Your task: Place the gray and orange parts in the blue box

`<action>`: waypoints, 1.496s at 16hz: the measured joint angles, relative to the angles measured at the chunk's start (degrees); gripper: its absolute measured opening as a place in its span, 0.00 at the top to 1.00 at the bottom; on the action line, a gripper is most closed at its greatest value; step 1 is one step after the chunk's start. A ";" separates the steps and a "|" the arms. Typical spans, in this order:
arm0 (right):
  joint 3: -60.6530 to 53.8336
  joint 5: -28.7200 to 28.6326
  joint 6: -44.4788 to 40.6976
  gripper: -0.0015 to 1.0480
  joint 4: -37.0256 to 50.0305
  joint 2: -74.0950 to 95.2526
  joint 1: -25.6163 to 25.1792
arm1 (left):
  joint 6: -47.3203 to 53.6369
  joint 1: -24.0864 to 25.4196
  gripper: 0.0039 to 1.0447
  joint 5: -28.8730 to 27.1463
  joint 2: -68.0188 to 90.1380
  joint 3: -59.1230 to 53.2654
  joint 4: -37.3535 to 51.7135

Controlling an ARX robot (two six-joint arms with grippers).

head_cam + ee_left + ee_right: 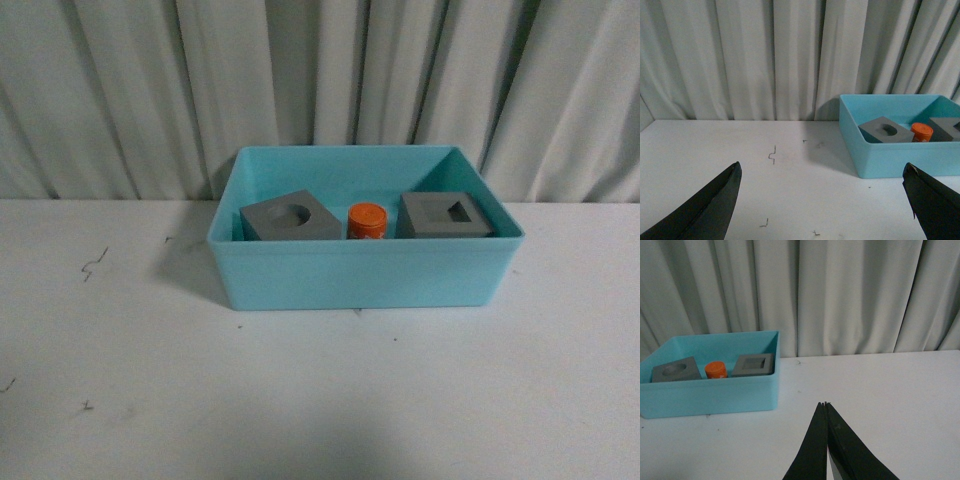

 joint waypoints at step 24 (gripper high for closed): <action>0.00 0.00 -0.02 0.06 0.07 0.04 0.00 | 0.00 0.00 0.06 -0.02 0.00 0.00 -0.04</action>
